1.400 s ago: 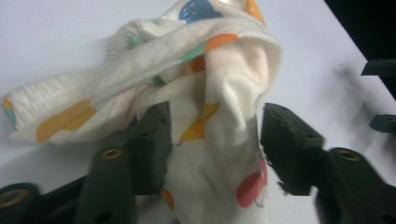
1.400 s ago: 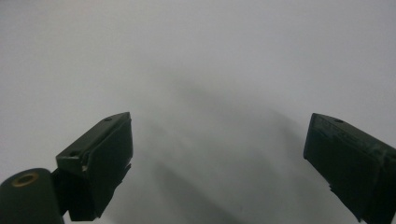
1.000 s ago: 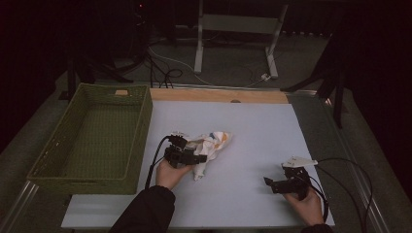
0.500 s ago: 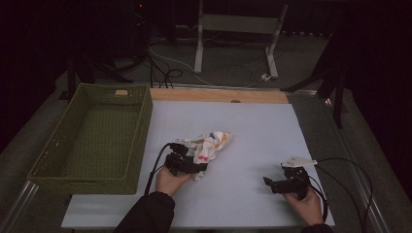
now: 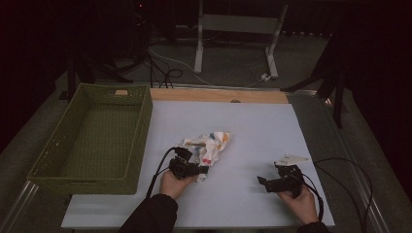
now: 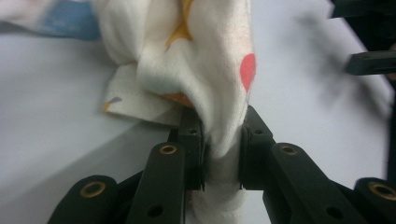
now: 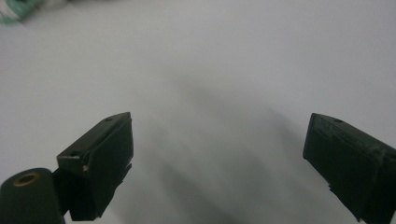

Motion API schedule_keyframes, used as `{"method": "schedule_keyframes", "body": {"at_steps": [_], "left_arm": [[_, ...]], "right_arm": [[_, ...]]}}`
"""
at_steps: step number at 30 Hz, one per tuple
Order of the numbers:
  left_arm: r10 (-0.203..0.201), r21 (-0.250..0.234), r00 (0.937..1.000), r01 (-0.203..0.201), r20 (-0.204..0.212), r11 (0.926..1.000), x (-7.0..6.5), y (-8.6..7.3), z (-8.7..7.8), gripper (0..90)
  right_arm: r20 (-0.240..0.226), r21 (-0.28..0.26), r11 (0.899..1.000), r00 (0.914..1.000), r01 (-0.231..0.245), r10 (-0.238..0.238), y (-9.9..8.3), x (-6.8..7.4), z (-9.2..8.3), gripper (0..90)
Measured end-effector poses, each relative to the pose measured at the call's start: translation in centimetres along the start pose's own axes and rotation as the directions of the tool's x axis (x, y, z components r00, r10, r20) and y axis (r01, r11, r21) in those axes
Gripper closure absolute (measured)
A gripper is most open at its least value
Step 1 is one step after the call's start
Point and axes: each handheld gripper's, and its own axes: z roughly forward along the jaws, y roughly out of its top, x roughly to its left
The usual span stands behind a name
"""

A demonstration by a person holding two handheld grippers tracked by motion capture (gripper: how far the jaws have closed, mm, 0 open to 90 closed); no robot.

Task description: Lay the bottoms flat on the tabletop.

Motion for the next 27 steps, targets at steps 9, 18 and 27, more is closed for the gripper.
{"method": "schedule_keyframes", "body": {"at_steps": [9, 18, 27], "left_arm": [[0.032, 0.015, 0.9903, -0.034, 0.135, 0.9993, -2.4, 0.2, 0.9, 77.7], [0.057, 0.028, 0.9963, -0.059, 0.064, 0.9979, -3.1, -0.5, 0.7, 58.5], [0.039, 0.002, 0.9992, -0.039, 0.011, 0.9992, -1.9, -1.4, -1.3, 51.7]], "right_arm": [[-0.083, 0.007, 0.999, 0.9957, 0.042, -0.041, 1.4, 1.7, 0.9, 14.4], [-0.161, 0.01, 0.995, 0.9822, 0.1, -0.097, 3.3, 3.9, 2.8, 21.3], [-0.218, 0.013, 0.99, 0.9666, 0.141, -0.135, 4.3, 5.6, 4.8, 35.7]]}}
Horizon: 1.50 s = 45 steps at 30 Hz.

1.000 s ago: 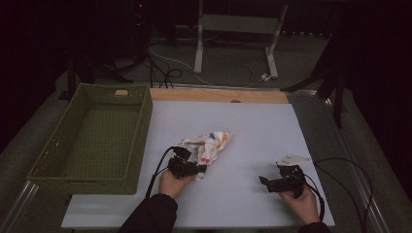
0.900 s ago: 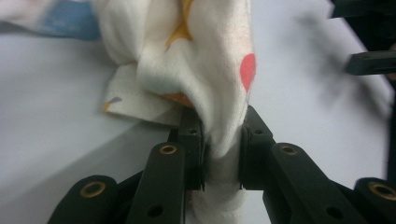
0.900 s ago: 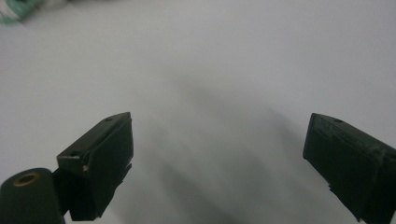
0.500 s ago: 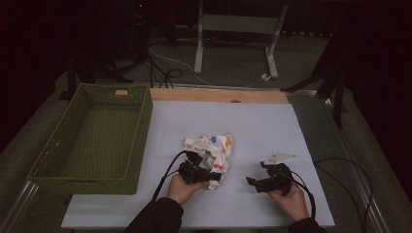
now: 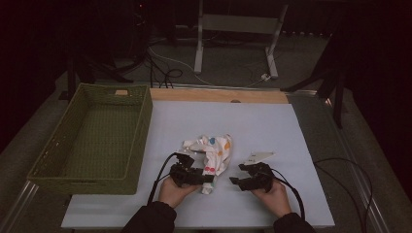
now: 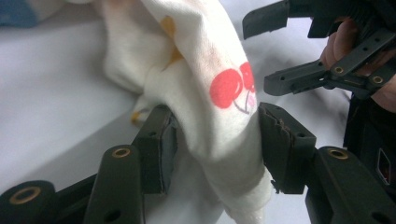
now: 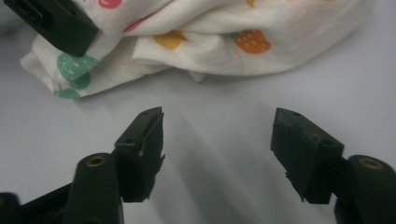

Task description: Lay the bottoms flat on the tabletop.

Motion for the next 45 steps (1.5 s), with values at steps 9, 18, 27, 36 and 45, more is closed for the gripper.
{"method": "schedule_keyframes", "body": {"at_steps": [9, 18, 27, 36, 45], "left_arm": [[-0.009, 0.017, 0.9995, 0.009, -0.029, 0.9998, 0.4, -0.3, 0.8, 80.0], [-0.014, 0.012, 0.9999, 0.014, -0.007, 0.9998, 0.4, 0.1, 0.6, 57.5], [-0.026, -0.016, 0.9996, 0.027, 0.011, 0.9995, 0.8, -0.2, -0.2, 72.4], [-0.059, -0.032, 0.998, 0.059, 0.024, 0.9977, 1.3, -0.3, -0.2, 74.5], [-0.069, -0.026, 0.9973, 0.069, 0.027, 0.9973, 1.3, -0.5, -0.5, 77.3]], "right_arm": [[-0.03, 0.005, 0.999, 0.9981, 0.053, -0.053, 1.9, 1.0, 2.0, 44.0], [-0.052, 0.054, 0.997, 0.9972, 0.057, -0.054, 2.6, 1.1, 3.8, 85.1], [-0.062, 0.06, 0.998, 0.9976, 0.034, -0.031, 2.0, 0.4, 1.9, 87.4], [-0.012, 0.057, 0.998, 0.9998, -0.017, 0.018, -0.6, -1.7, -2.0, 87.8], [0.014, 0.056, 0.996, 0.9979, -0.064, 0.063, -2.9, -2.7, -4.9, 87.8]]}}
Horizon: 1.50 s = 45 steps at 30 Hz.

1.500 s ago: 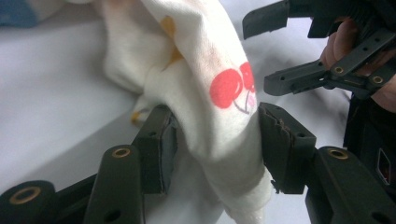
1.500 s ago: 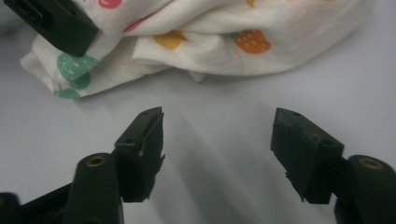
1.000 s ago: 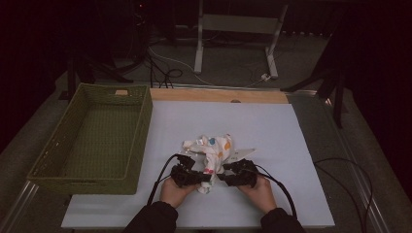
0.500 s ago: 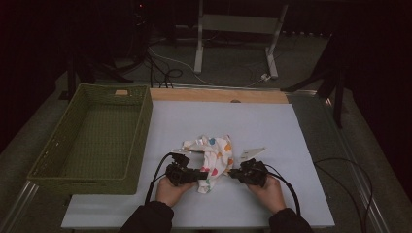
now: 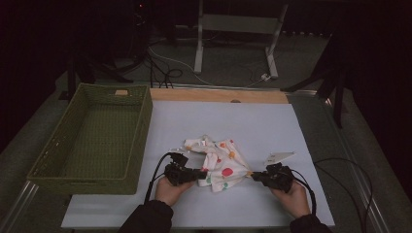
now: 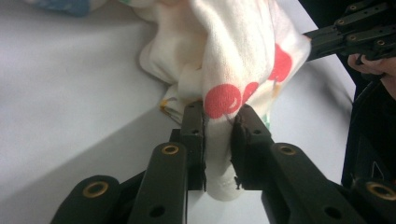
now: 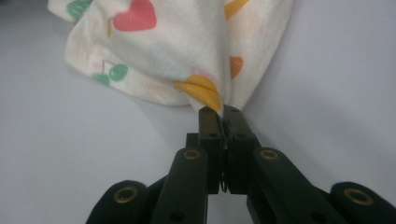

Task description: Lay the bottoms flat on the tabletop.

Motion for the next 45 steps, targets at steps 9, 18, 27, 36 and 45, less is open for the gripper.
{"method": "schedule_keyframes", "body": {"at_steps": [9, 18, 27, 36, 45], "left_arm": [[-0.007, 0.023, 0.9997, 0.008, -0.021, 0.9997, 0.3, -1.2, -0.7, 85.4], [0.014, 0.022, 0.9984, -0.013, -0.054, 0.9997, 0.2, -1.2, -1.4, 64.7], [0.102, 0.019, 0.9879, -0.1, -0.117, 0.9948, -1.7, 1.2, -1.3, 52.1], [0.133, 0.069, 0.9829, -0.125, -0.127, 0.9897, -1.5, 1.9, 0.6, 79.1], [0.077, 0.054, 0.9935, -0.072, -0.084, 0.9959, -0.9, 0.7, -0.2, 87.4]], "right_arm": [[0.019, 0.019, 0.999, 0.9993, -0.032, 0.031, -2.7, -0.4, -2.3, 87.8], [0.037, -0.002, 1.0, 0.9989, -0.029, 0.029, -2.8, -0.2, -2.6, 64.8], [0.008, -0.011, 0.999, 0.9995, 0.032, -0.032, 0.0, 0.8, -0.7, 52.3], [-0.047, 0.009, 0.997, 0.9963, 0.072, -0.071, 1.1, 0.9, 1.5, 75.2], [-0.097, 0.043, 0.996, 0.9929, 0.072, -0.068, 0.7, 1.5, 1.1, 86.2]]}}
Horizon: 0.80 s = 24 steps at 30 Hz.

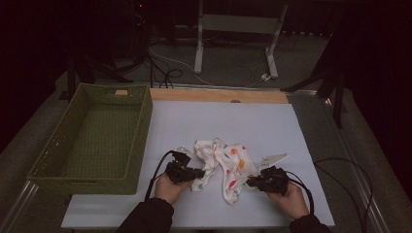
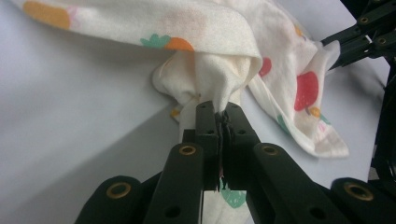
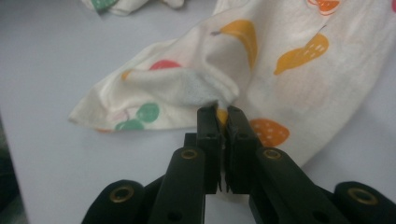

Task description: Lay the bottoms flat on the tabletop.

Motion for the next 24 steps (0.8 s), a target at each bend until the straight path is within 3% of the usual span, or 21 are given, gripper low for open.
{"method": "schedule_keyframes", "body": {"at_steps": [3, 10, 13, 16, 24], "left_arm": [[-0.01, -0.006, 0.9999, 0.01, 0.011, 0.9999, 0.1, -0.4, -0.4, 87.6], [-0.033, 0.0, 0.9993, 0.033, 0.02, 0.9995, 0.2, -2.0, -1.4, 87.7], [-0.031, 0.005, 0.9995, 0.03, 0.007, 0.9995, 0.4, -2.4, -1.6, 86.6], [-0.026, -0.006, 0.9996, 0.026, -0.004, 0.9996, 0.2, -2.1, -1.9, 72.7], [0.047, -0.02, 0.9976, -0.048, -0.051, 0.9987, -1.2, 0.2, -2.3, 56.1]], "right_arm": [[0.001, -0.001, 1.0, 0.9998, 0.019, -0.019, -0.4, 0.3, -0.4, 86.3], [-0.017, -0.016, 0.999, 0.9992, -0.035, 0.035, -2.1, 0.8, -1.5, 86.5], [-0.02, -0.017, 0.999, 0.9994, -0.03, 0.03, -2.5, 0.8, -1.7, 84.3], [-0.016, -0.035, 0.999, 0.9994, -0.031, 0.03, -2.2, 0.7, -2.1, 70.4], [-0.015, -0.042, 0.999, 0.9998, -0.009, 0.008, -0.3, 1.0, -1.6, 54.2]]}}
